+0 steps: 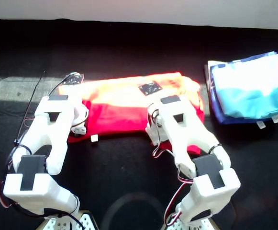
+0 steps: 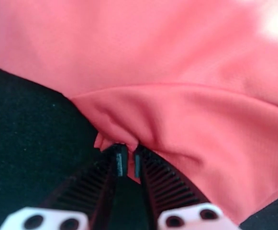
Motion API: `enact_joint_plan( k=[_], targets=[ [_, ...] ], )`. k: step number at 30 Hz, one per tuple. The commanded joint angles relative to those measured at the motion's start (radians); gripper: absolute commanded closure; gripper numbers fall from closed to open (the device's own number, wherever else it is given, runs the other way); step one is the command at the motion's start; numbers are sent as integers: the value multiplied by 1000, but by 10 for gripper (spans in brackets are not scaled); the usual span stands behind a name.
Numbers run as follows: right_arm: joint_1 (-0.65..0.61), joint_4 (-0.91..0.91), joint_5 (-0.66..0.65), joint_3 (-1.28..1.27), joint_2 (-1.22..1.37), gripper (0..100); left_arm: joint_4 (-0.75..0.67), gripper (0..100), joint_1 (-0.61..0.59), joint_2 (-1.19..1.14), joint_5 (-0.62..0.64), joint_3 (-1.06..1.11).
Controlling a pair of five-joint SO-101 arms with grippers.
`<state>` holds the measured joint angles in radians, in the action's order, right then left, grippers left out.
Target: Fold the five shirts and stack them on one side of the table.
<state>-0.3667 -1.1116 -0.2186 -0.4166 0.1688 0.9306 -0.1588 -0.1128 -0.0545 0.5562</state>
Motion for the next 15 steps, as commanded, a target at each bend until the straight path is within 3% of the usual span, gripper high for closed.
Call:
enact_joint_plan(
  k=[1, 15],
  targets=[
    [25, -4, 2, 38, -82, 993, -32, 991, -16, -10, 3, -5],
    [35, -147, -2, 45, -191, 993, -32, 991, -16, -10, 3, -5]
  ],
)
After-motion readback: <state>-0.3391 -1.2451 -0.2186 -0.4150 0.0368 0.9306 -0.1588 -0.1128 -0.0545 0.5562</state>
